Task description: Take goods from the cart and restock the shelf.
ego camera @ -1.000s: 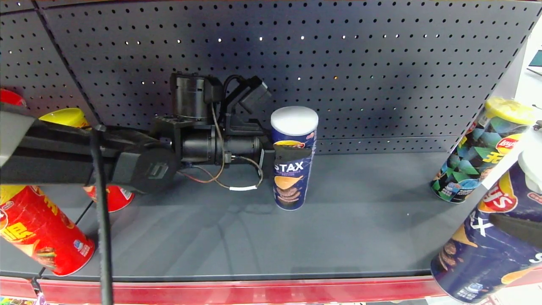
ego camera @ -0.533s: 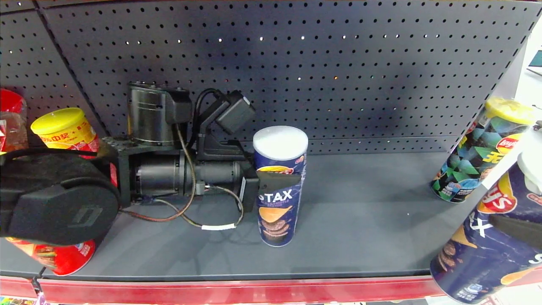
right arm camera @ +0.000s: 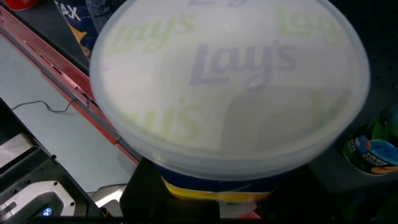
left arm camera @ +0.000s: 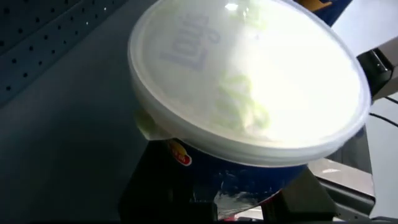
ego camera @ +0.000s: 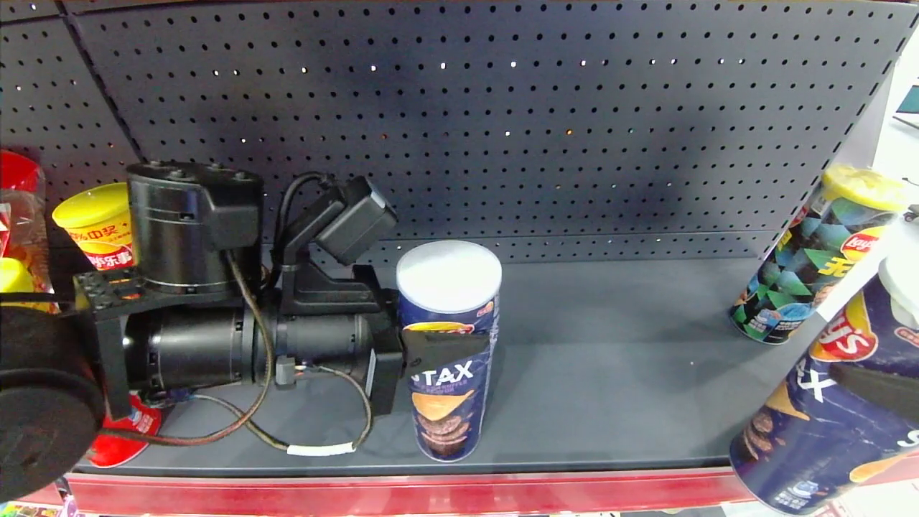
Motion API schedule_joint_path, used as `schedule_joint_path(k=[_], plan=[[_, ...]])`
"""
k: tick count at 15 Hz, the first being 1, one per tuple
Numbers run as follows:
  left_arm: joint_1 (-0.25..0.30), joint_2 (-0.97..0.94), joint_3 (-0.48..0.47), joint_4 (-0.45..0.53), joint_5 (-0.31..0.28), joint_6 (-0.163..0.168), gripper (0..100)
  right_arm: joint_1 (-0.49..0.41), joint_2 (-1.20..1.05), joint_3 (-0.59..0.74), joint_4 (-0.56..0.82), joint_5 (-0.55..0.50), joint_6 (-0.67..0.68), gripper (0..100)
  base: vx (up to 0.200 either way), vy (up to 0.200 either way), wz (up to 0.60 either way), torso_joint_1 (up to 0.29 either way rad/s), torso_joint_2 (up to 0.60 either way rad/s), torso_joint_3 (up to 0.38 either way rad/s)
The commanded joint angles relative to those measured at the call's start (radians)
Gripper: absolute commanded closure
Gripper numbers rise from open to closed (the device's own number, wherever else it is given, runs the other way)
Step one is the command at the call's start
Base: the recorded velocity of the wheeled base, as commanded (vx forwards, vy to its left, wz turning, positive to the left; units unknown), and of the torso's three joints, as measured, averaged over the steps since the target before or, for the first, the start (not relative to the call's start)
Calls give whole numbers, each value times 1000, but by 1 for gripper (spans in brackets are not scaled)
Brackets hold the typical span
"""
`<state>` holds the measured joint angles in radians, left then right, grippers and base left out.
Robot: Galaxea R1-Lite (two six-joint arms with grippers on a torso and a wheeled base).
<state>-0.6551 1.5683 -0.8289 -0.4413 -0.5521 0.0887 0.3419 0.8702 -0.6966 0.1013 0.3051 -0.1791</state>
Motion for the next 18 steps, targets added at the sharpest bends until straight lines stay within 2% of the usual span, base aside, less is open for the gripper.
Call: schedule_joint_path(k=[1,10,11,14,15,18], plan=[[-5,-34,37,-1,0,-1,100,2,0,-1,0,0,0,100,0,0,0,0,0,0],[-6,-30,51,-16,3,0,100,2,-2,-4,0,-1,-2,100,0,0,0,0,0,0],[-12,-31,54,-19,3,0,0,2,0,-4,0,-1,-2,100,0,0,0,0,0,0],[-35,-71,83,-22,28,-1,0,6,15,-20,0,3,-3,100,0,0,0,0,0,0],[-37,-90,113,-22,58,-1,0,9,41,-44,0,6,-5,100,0,0,0,0,0,0],[-37,-157,157,-19,69,0,0,46,131,-126,-2,11,-5,100,0,0,0,0,0,0]])
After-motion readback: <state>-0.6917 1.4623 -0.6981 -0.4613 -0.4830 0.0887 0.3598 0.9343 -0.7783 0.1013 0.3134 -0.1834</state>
